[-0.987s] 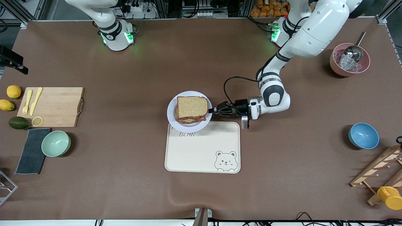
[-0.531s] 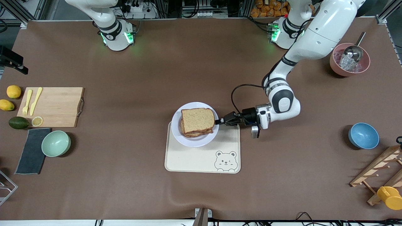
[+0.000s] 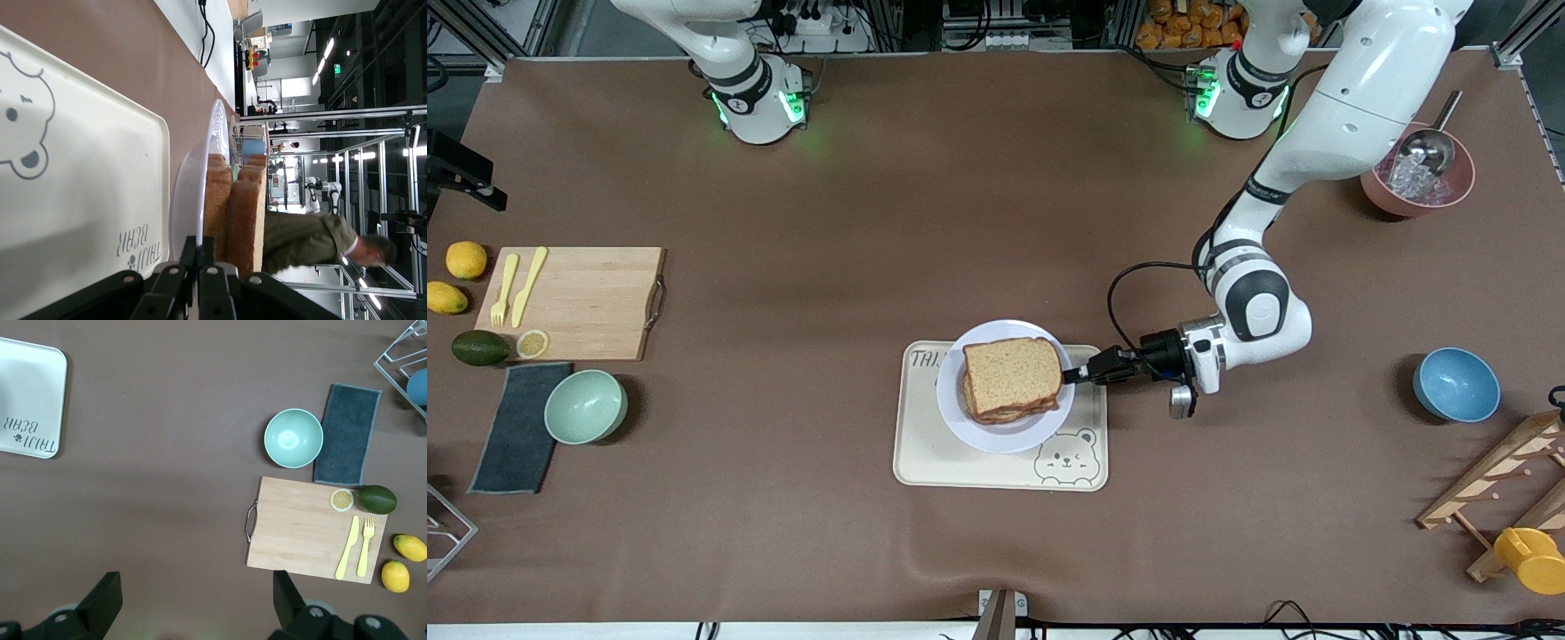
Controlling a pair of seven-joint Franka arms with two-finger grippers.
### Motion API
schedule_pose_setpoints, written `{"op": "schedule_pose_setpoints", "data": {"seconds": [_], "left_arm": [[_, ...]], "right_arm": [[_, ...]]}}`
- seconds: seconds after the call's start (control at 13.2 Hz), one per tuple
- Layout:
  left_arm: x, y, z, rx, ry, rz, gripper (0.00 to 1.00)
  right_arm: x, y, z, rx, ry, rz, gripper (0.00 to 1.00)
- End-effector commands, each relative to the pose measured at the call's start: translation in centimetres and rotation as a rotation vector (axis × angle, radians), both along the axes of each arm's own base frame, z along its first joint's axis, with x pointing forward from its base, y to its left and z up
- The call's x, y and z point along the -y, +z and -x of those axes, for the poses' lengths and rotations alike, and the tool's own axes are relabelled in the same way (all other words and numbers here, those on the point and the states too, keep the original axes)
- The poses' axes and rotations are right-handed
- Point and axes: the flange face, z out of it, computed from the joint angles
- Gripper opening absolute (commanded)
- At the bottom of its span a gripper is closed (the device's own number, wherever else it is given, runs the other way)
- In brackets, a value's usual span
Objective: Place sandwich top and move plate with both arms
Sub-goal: 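Push the plate further onto the tray with the left gripper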
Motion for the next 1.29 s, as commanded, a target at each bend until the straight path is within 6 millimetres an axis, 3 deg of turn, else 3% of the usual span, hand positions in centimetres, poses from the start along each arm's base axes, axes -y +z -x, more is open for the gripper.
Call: {"op": "schedule_pose_setpoints", "data": {"seconds": [0.0,0.3,0.61,1.21], "left_arm": [[-0.8,-1.1,-2.0,-0.008,0.018,0.017,0.0],[-2.7,-3.3,-2.4,-0.014,0.02,-0.02,0.0],[-2.6,-6.1,-1.5,-0.026,0.006,-0.032,0.0],[-1.7,-9.7,0.1,-0.04,-0.005,-0.034,0.0]], "right_arm": [[0.6,-0.1,0.2,-0.001,-0.009,0.007,1.0],[0.6,-0.1,0.3,-0.002,-0.009,0.007,1.0],[0.5,-0.1,0.2,-0.001,-0.009,0.006,1.0],[0.5,-0.1,0.3,-0.002,-0.009,0.006,1.0]]}}
